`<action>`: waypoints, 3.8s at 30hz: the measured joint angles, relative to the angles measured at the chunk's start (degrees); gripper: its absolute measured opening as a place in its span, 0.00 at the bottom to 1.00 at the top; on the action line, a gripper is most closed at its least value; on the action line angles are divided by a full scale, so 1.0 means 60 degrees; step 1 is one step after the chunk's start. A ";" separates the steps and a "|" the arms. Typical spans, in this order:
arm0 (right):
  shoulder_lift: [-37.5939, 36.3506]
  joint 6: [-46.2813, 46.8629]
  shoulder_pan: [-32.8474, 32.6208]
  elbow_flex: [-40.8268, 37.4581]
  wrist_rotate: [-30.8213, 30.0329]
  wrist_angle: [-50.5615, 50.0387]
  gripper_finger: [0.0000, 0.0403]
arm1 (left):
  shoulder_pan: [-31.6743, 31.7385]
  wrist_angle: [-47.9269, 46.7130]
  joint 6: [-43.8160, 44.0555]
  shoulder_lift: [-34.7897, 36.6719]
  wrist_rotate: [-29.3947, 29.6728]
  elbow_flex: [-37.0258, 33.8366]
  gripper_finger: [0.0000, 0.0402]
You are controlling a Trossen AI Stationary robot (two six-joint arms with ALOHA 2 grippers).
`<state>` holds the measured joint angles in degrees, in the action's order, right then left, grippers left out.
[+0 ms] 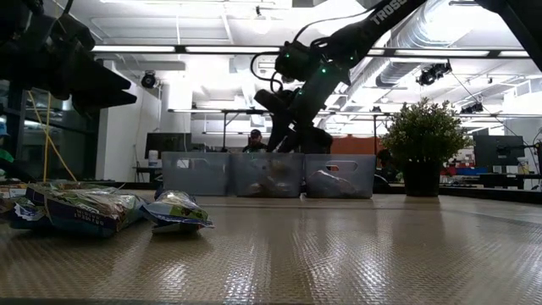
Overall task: Pick and place Granola Bars by type
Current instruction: Put the orange granola bar into the middle black bin
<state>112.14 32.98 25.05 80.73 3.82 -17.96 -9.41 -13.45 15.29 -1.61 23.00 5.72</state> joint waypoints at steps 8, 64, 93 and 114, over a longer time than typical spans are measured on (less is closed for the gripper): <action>0.0000 0.0263 0.0016 0.0004 0.0008 0.0338 0.41 | 0.0000 0.0000 -0.0002 0.0000 0.0000 0.0002 0.53; -1.6365 -0.2270 -0.3893 -0.9538 -0.1299 0.3696 0.00 | 0.0002 0.0075 0.0711 -0.0001 0.0447 -0.0009 0.53; -1.8642 -0.3045 -0.3886 -1.3322 -0.0181 0.8323 0.00 | 0.0000 0.0568 0.1498 0.0000 0.0280 -0.0016 0.53; -1.8633 -0.1305 -0.3886 -1.3293 -0.0821 0.6331 0.00 | 0.0004 0.1396 0.1980 -0.0003 0.0856 -0.0010 0.53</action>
<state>0.34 25.15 1.74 0.97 -1.10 20.03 -9.39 -5.08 27.17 -1.62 28.14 5.66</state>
